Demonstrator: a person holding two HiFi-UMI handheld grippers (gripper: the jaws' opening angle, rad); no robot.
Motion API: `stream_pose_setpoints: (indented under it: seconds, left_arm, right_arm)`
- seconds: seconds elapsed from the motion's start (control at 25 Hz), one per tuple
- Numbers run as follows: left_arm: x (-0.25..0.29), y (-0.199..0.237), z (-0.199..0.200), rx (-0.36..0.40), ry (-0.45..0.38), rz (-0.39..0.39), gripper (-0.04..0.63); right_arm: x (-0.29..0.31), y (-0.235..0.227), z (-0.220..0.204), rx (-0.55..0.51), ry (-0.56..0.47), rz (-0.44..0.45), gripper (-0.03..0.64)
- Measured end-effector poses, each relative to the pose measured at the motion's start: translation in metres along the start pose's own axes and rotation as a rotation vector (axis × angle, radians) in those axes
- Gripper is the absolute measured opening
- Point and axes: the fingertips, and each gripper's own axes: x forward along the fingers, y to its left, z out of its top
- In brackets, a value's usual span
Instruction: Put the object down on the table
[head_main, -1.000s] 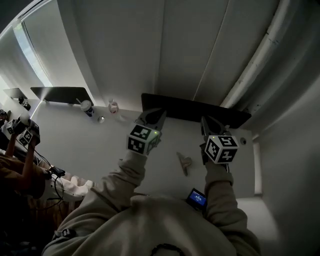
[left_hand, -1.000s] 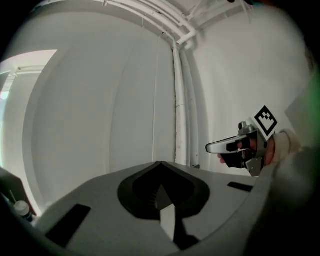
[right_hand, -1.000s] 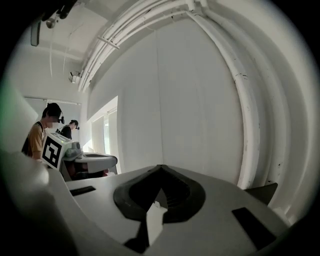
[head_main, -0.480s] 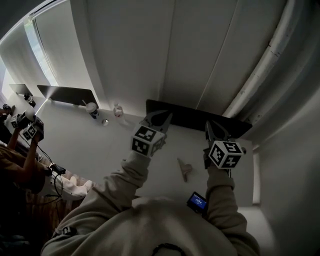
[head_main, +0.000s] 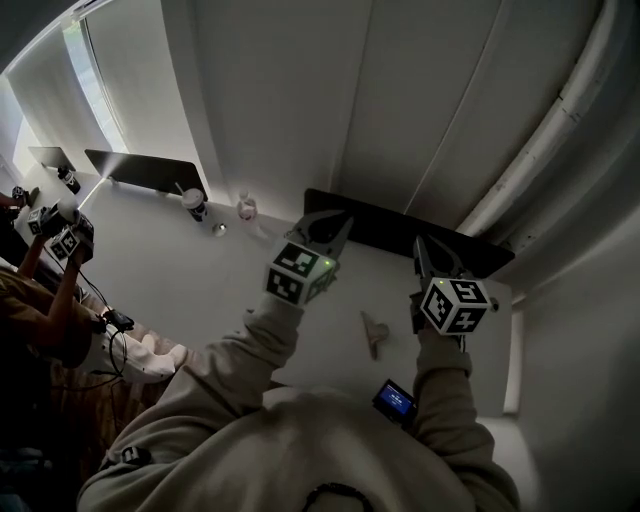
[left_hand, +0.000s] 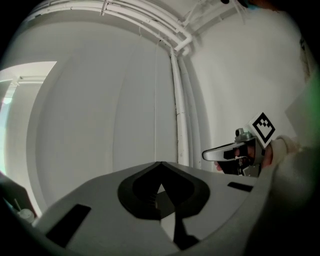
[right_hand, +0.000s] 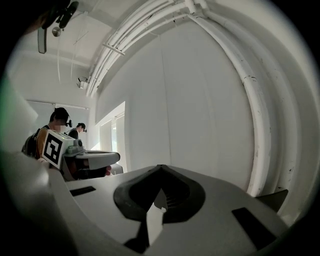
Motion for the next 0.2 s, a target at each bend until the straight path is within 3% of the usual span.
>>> stream_pose_setpoints:
  seconds: [0.2]
  left_arm:
    - [0.0012, 0.0041, -0.0009, -0.02, 0.005, 0.003, 0.004]
  right_arm:
    - [0.0054, -0.0004, 0.0016, -0.003, 0.006, 0.013, 0.017]
